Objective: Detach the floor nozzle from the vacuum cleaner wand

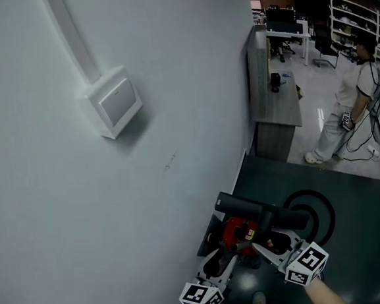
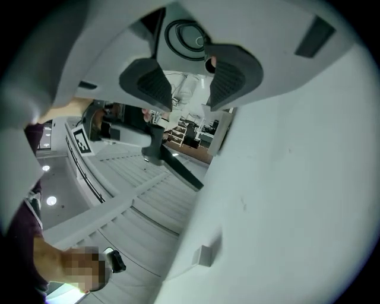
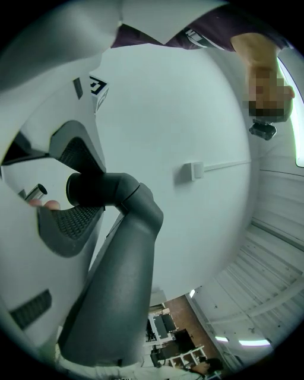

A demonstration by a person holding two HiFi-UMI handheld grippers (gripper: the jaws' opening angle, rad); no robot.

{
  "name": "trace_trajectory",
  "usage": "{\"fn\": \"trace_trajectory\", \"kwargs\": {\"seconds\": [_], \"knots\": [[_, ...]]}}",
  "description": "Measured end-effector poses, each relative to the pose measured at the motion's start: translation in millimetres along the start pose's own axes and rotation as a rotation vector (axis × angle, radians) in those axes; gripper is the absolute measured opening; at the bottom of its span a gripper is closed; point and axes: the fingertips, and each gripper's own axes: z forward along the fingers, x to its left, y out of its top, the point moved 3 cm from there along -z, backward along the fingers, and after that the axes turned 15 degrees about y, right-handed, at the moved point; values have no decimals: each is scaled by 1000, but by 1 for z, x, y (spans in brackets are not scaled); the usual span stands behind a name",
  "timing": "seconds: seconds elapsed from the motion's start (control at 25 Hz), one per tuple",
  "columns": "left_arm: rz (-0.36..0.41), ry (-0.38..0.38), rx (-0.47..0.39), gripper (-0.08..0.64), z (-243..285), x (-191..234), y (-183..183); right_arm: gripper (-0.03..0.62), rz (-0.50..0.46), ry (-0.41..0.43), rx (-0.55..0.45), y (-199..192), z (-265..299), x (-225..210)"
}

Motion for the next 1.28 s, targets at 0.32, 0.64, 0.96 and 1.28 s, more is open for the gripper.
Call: {"fn": "trace_trajectory", "kwargs": {"seconds": [0.32,0.64,0.96,1.28], "knots": [[96,24,-47,69,-47,-41,83,173,104,-33,-114,34,-25,42],[118,5,-84,6,-72,-72,121,173,122,-59,-166,56,-37,63],[127,15,-103,5,-81,-69,132,173,105,-50,-159,53,-33,71],[126,23,-95,5,-81,-62,129,173,103,-40,-169,54,-30,70]]}}
